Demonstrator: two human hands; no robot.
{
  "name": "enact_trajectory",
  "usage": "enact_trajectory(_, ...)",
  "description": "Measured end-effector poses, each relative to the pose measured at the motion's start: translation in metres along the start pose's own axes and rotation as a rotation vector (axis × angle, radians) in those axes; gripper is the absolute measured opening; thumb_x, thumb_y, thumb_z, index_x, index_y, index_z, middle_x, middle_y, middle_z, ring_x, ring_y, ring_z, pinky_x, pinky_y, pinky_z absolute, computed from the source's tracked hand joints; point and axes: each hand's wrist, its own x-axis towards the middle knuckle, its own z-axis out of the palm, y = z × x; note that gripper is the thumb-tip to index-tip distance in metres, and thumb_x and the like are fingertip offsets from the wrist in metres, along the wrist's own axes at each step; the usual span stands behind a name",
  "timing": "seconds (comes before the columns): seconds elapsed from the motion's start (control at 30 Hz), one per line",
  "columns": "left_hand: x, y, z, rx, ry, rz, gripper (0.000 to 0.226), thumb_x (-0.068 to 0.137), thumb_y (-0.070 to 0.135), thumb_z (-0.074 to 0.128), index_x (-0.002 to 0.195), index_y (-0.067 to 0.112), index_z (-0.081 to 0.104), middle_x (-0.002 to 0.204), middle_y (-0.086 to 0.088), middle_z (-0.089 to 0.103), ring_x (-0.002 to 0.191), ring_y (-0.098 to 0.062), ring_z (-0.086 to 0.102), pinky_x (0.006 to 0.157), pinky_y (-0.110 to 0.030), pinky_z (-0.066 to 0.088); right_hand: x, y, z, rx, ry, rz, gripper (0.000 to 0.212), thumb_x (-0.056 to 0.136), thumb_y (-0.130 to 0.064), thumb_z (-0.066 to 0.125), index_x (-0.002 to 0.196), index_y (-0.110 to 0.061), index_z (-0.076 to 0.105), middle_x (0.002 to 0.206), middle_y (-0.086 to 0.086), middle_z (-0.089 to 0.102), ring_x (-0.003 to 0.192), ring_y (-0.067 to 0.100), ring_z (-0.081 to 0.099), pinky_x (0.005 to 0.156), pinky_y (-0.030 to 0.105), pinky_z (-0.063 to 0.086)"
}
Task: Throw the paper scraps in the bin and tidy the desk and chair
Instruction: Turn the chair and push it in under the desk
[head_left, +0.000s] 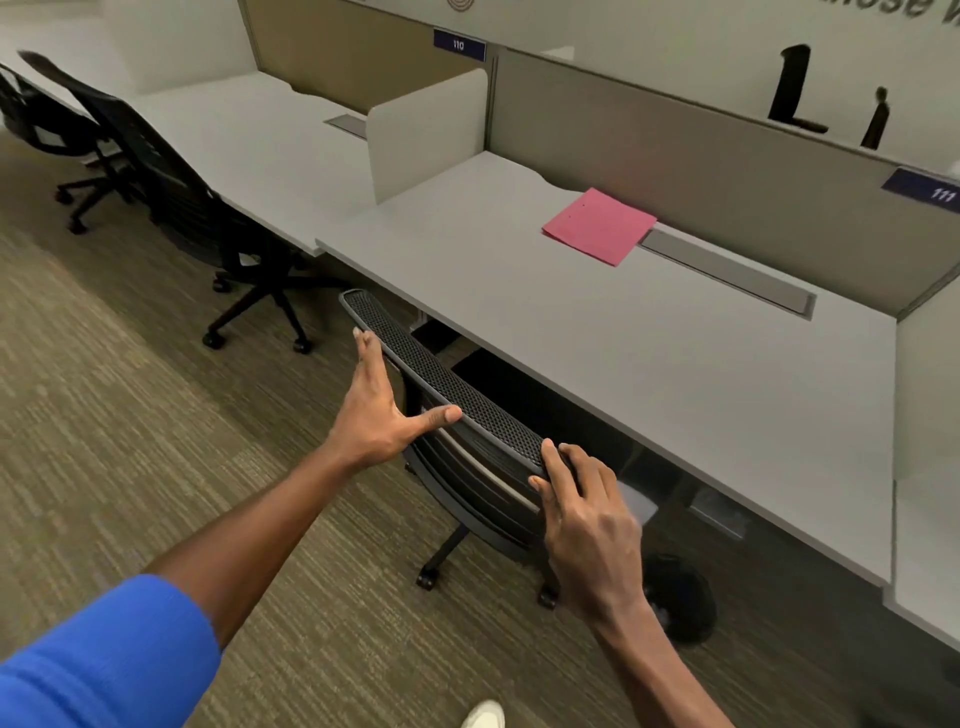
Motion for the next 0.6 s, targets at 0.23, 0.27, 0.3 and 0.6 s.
enact_trajectory(0.23,0.023,-0.022,-0.011,0.111,0.074,0.100,0.142,0.069,0.104,0.041,0.167,0.021,-0.021,0.170,0.012,-0.039,0.162,-0.013,-0.025,0.134,-0.051,0.005,0.007,0.029,-0.005,0.030,0.037,0.037,0.047,0.103,-0.037,0.054,0.144,-0.016,0.063,0.135,0.007,0.068,0.122,0.026,0.066,0.097,0.047,0.058)
enact_trajectory(0.27,0.027,-0.027,-0.016,0.123,0.080,0.125,0.137,0.073,0.103,0.036,0.168,0.020,-0.019,0.171,0.013,-0.038,0.163,-0.012,-0.023,0.135,-0.052,0.006,0.008,0.032,-0.006,0.028,0.049,0.042,0.047,0.103,-0.039,0.053,0.143,-0.017,0.064,0.135,0.005,0.069,0.123,0.024,0.066,0.097,0.047,0.056)
enact_trajectory(0.3,0.031,-0.033,-0.022,0.152,0.083,0.156,0.133,0.076,0.101,0.033,0.168,0.020,-0.017,0.172,0.013,-0.035,0.163,-0.011,-0.022,0.135,-0.051,0.006,0.007,0.035,-0.007,0.026,0.062,0.053,0.046,0.102,-0.039,0.053,0.142,-0.018,0.065,0.136,0.004,0.069,0.123,0.024,0.065,0.096,0.046,0.055)
enact_trajectory(0.6,0.080,-0.062,-0.055,0.253,-0.042,0.302,0.118,0.084,0.092,0.041,0.171,0.020,0.004,0.175,0.016,-0.026,0.165,-0.009,-0.012,0.130,-0.043,0.016,0.003,0.017,-0.002,0.054,0.121,0.304,0.056,0.095,-0.042,0.050,0.141,-0.014,0.063,0.149,0.008,0.057,0.142,0.031,0.050,0.108,0.057,0.046)
